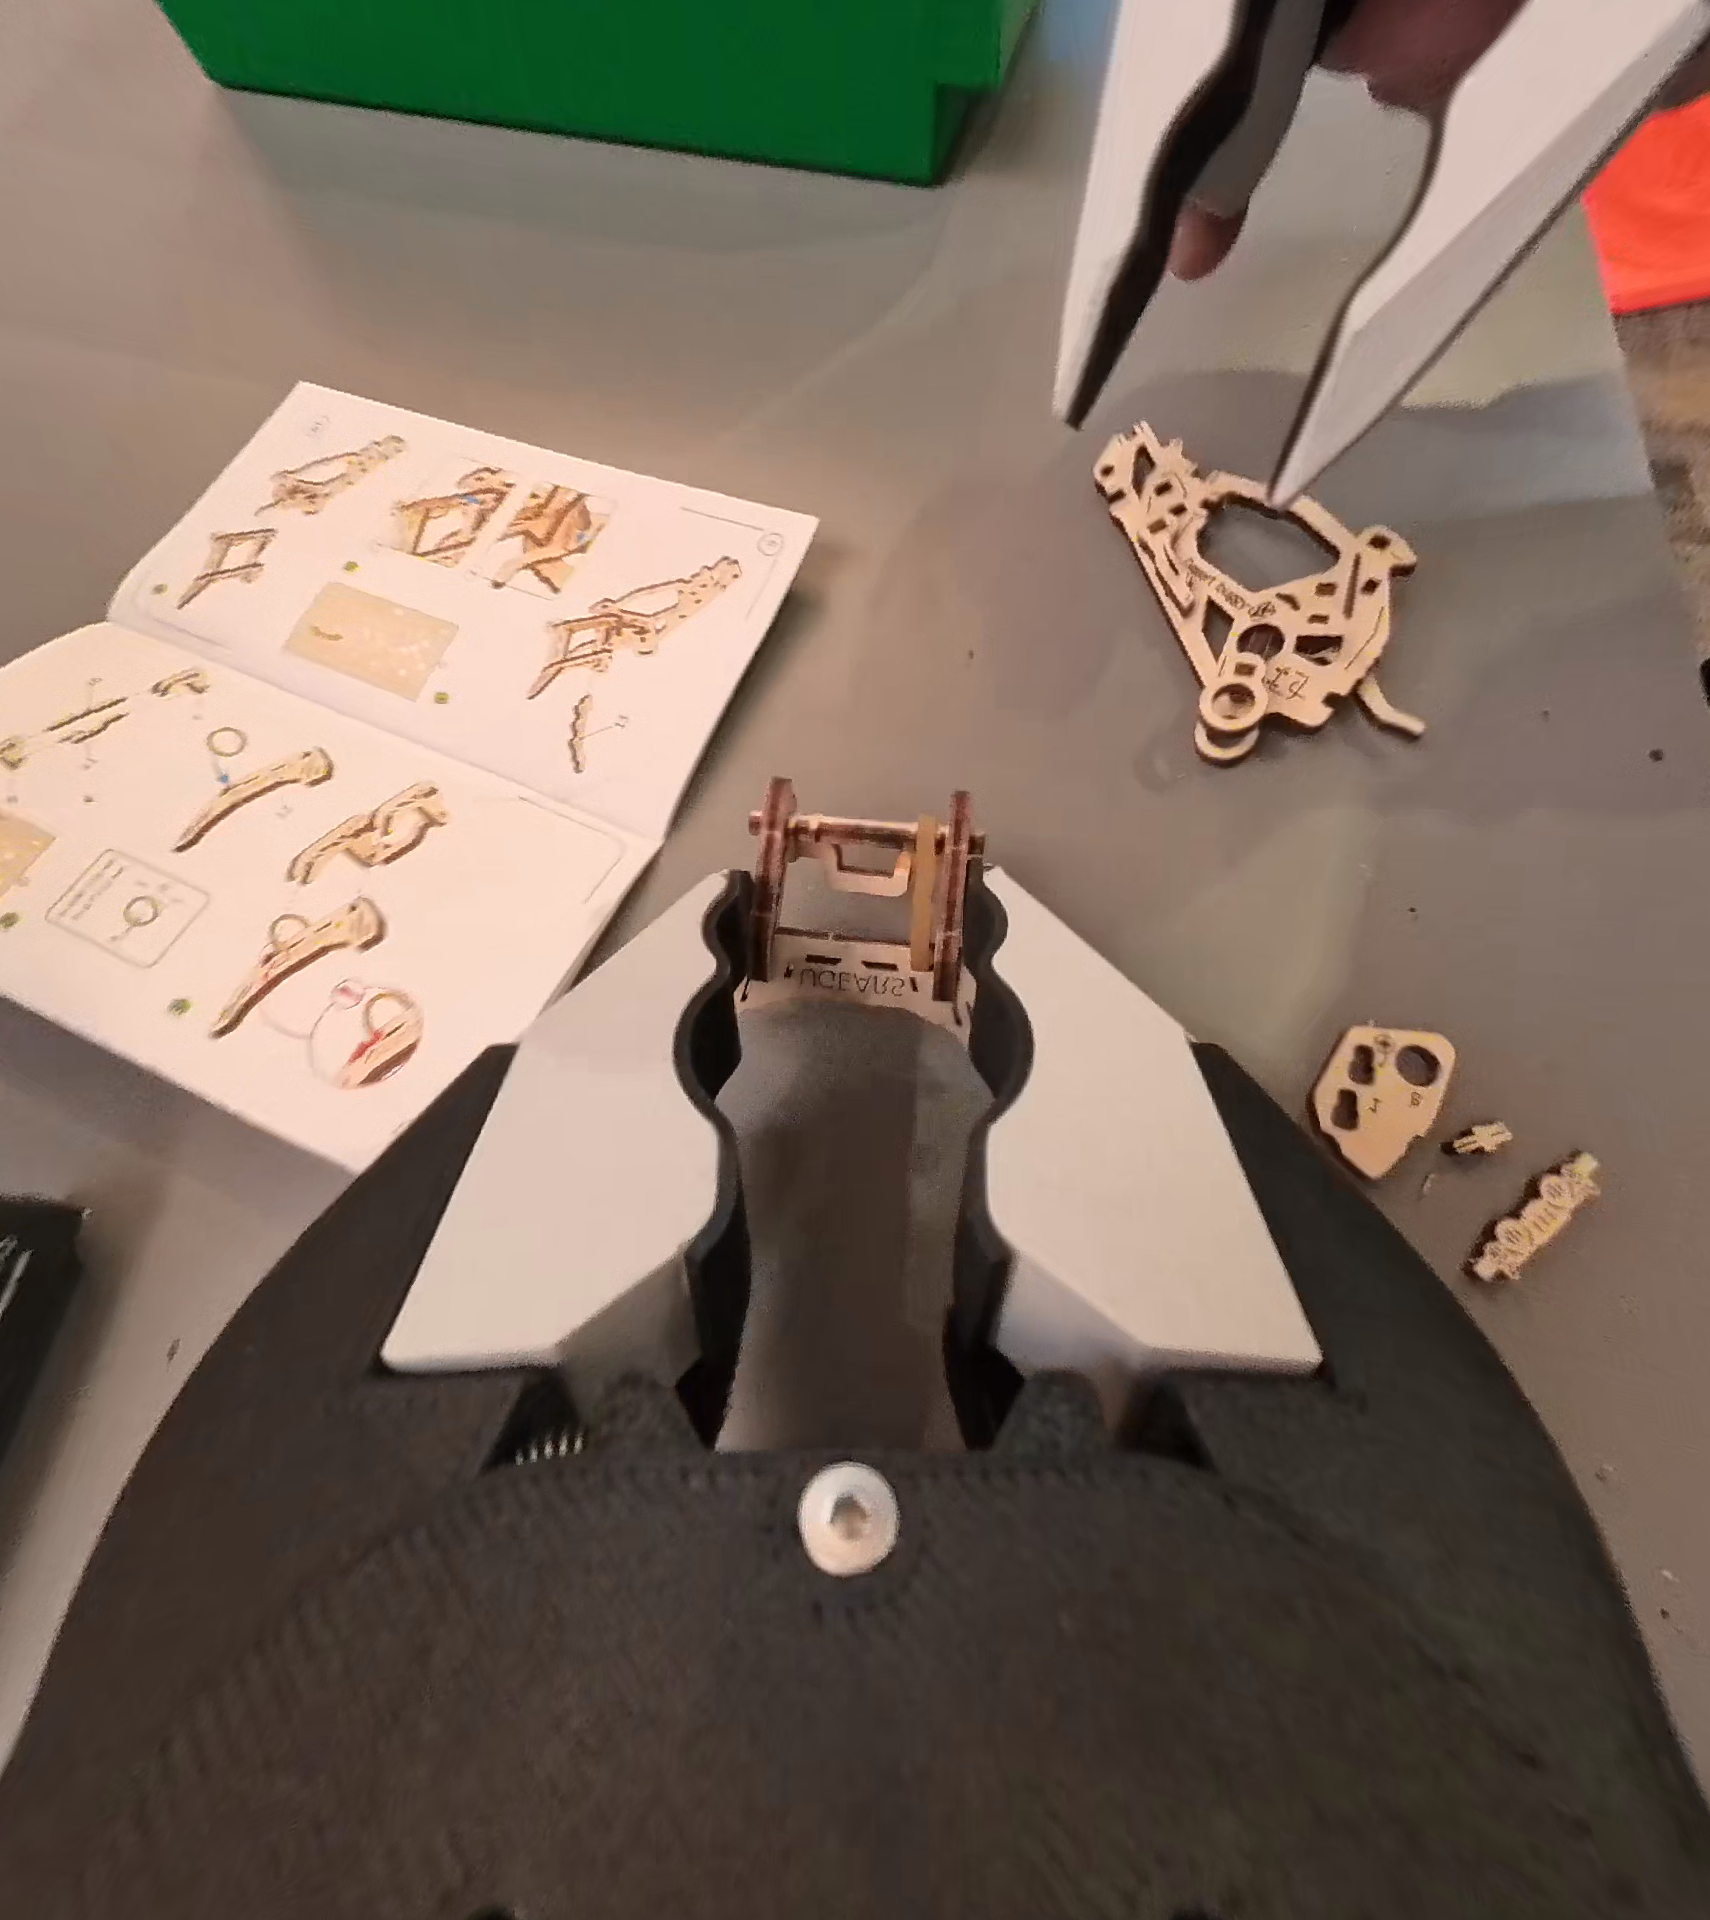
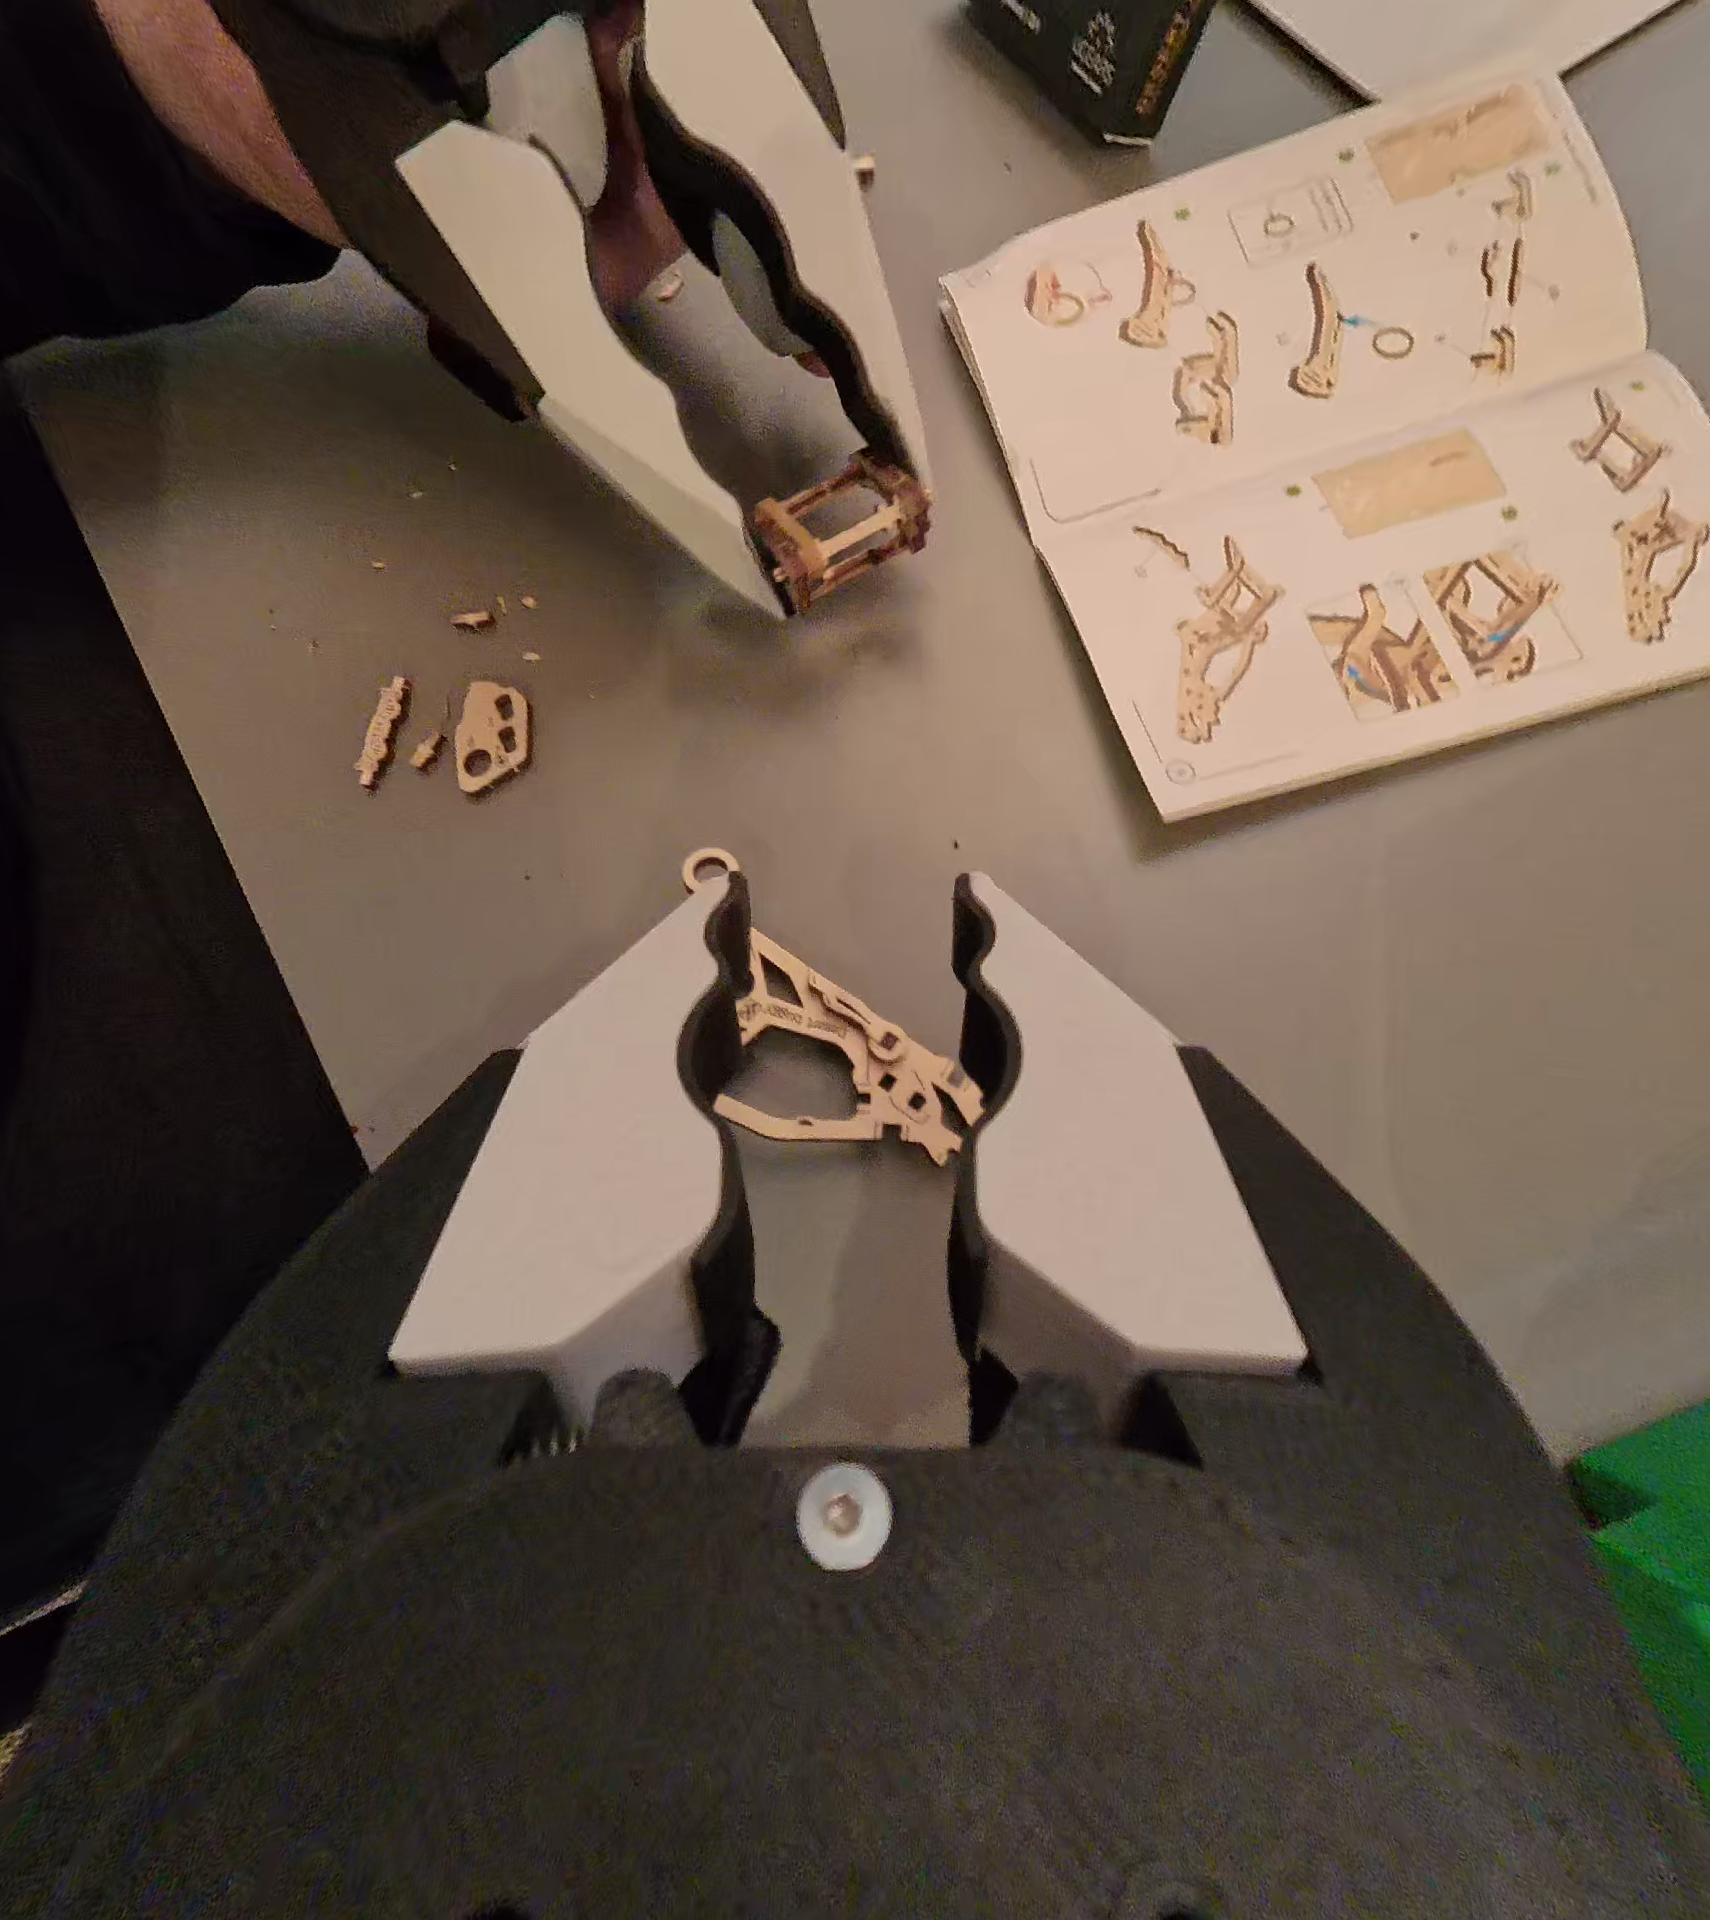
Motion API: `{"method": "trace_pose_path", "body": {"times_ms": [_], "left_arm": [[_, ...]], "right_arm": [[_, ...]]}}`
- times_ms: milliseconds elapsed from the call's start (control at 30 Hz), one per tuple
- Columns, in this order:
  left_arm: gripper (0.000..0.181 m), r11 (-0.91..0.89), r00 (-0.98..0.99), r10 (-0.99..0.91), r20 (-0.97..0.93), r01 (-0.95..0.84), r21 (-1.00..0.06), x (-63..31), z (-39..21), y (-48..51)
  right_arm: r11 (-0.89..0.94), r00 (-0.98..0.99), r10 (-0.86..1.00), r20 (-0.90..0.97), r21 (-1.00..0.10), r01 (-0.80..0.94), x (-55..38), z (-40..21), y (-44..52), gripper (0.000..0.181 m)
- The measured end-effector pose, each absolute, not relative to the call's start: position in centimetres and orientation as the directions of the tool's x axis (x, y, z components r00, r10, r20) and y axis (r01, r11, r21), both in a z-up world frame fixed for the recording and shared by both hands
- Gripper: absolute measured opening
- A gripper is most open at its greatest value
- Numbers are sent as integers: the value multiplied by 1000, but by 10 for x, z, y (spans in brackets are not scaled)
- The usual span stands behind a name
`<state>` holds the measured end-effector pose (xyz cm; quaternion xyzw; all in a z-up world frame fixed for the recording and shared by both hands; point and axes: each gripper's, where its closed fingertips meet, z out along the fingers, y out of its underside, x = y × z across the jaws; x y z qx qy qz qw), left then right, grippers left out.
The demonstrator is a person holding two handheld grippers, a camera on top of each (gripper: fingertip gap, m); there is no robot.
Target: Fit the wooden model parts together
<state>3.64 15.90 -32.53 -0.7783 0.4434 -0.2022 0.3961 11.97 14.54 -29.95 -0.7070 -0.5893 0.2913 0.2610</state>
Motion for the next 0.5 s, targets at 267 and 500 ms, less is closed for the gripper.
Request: {"method": "trace_pose_path", "body": {"times_ms": [267, 500], "left_arm": [[39, -360, 628, -775, 70, -347, -866, -11, -283, 139], [38, -406, 699, -713, 55, -347, -845, -37, -285, 105]], "right_arm": [[-91, 63, 996, -66, -762, 641, 94, -274, 127, 38], [-4, -12, 1000, -17, -724, 690, 79, -272, 102, 37]]}}
